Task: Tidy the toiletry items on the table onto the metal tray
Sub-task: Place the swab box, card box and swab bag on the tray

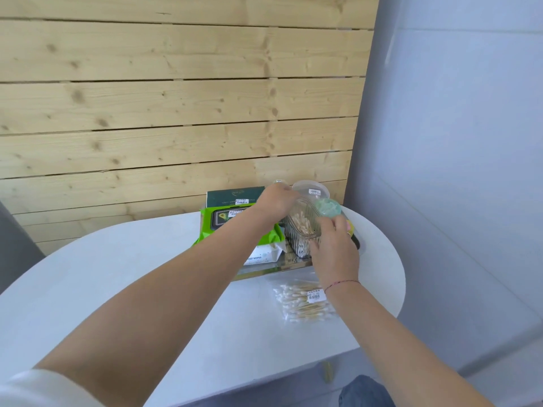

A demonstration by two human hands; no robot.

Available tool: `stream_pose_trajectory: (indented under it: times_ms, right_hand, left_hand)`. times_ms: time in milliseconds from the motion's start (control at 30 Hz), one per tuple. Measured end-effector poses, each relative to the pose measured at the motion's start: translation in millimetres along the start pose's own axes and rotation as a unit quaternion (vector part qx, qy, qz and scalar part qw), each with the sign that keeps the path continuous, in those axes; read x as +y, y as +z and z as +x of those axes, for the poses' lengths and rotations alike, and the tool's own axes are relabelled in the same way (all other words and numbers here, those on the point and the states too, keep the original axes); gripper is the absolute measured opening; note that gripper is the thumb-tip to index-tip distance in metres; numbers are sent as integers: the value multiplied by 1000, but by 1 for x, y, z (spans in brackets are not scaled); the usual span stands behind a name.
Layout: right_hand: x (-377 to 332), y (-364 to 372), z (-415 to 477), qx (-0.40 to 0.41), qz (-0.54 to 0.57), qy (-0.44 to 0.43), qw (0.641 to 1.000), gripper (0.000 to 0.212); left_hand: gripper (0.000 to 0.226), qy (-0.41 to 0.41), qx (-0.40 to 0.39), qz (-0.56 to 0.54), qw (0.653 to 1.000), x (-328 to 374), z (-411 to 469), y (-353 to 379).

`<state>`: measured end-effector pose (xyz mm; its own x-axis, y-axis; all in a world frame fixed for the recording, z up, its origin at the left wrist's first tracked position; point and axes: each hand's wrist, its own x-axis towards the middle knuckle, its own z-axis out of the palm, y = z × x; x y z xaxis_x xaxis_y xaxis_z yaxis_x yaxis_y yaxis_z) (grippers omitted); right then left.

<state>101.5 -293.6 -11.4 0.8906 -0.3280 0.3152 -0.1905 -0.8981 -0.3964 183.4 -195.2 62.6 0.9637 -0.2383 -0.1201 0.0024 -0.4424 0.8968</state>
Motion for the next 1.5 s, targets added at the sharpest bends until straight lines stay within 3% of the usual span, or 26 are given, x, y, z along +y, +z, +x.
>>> stream_pose_trajectory:
  times_ms: [133, 200, 267, 333, 400, 433, 567, 800, 867, 967, 1033, 1100, 1167, 1233, 1333, 1500]
  right_hand:
    - [-19, -16, -28, 40, 111, -83, 990, 21]
    - [-41, -14, -50, -19, 192, -116, 974, 17]
    - [-70, -3, -74, -162, 270, -93, 945, 17]
    - [-100, 16, -94, -315, 315, -33, 894, 21]
    - [-123, 36, -107, -385, 314, 2, 868, 18]
    - [-135, 43, -112, -392, 316, 22, 864, 10]
    - [-165, 54, -112, -385, 392, 155, 821, 42]
    - [-180, 60, -116, -378, 474, 252, 754, 30]
    - [-174, 64, -114, -357, 466, 257, 767, 30]
    - [-160, 72, -109, -309, 424, 244, 816, 31]
    - [-151, 71, -111, -317, 431, 243, 809, 11]
    - [-138, 68, -111, -327, 467, 251, 782, 18]
    - [-124, 59, -105, -294, 496, 235, 782, 24]
    - [-114, 44, -91, -230, 523, 179, 801, 25]
    - [-105, 22, -63, -123, 493, 81, 858, 29]
    - [-89, 22, -48, -73, 433, 60, 896, 29]
  left_hand:
    - [23, 132, 69, -79, 986, -17, -48, -55]
    - [29, 161, 96, -111, 976, -42, -83, -96]
    - [32, 123, 157, -93, 975, -79, -120, -136]
    - [32, 27, 222, -46, 974, -121, -149, -164]
    - [29, -70, 234, -15, 970, -159, -168, -177]
    - [25, -107, 222, -7, 969, -174, -174, -180]
    - [19, -172, 134, -3, 976, -206, -177, -174]
    - [14, -178, 139, -23, 974, -196, -174, -159]
    - [21, -187, 139, -41, 972, -198, -176, -152]
    - [12, -172, 121, -102, 972, -194, -179, -140]
    - [26, -153, 121, -140, 971, -188, -179, -135]
    - [33, -115, 129, -164, 971, -179, -177, -130]
    - [35, -62, 140, -184, 971, -167, -171, -125]
    - [32, -13, 174, -170, 970, -153, -163, -119]
    - [22, 10, 223, -164, 961, -136, -145, -102]
    - [16, -5, 282, -175, 943, -133, -120, -60]
